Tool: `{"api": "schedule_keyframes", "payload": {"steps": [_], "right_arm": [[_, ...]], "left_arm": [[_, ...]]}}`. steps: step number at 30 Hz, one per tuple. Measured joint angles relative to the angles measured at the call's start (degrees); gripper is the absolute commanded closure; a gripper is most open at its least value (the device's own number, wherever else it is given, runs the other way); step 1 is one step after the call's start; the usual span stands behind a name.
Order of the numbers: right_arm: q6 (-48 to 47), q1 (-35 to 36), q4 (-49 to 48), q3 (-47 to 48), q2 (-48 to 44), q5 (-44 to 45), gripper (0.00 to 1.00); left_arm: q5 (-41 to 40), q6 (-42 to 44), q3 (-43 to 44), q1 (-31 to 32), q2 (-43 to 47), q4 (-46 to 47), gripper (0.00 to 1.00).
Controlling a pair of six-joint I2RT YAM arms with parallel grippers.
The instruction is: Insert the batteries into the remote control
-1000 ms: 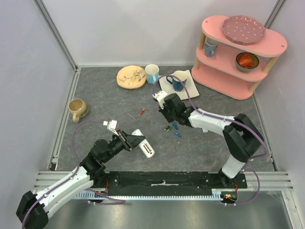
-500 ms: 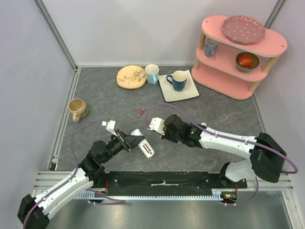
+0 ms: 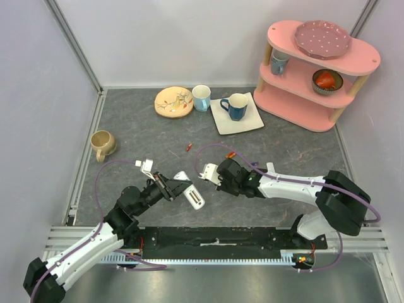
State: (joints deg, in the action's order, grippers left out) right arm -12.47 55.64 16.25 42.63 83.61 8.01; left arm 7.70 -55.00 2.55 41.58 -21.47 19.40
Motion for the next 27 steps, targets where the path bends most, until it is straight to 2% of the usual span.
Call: {"api": "schedule_keyframes", "payload": {"steps": [10,12,19,22,27], "right_arm": [[-0.2,0.0,-3.5,1.0,5.0,-0.1,1.0],[-0.2,0.0,-4.1,1.4,5.6,0.4,0.97],[-0.2,0.0,-6.3,1.4,6.4,2.1,0.74],[0.0,0.0,-6.3,1.4,6.4,2.9,0.68],[0.1,0.0,-6.2,1.4,6.1,4.1,0.64]], "left_arm": [[0.0,0.0,0.0,0.0,-0.3,-0.1,0.98],[0.0,0.0,0.0,0.0,-0.3,-0.1,0.98],[-0.1,0.0,0.0,0.0,-0.3,-0.5,0.98],[-0.1,0.0,0.0,0.0,-0.8,-0.5,0.98],[-0.1,0.0,0.0,0.0,-1.1,-0.5,0.98]]}}
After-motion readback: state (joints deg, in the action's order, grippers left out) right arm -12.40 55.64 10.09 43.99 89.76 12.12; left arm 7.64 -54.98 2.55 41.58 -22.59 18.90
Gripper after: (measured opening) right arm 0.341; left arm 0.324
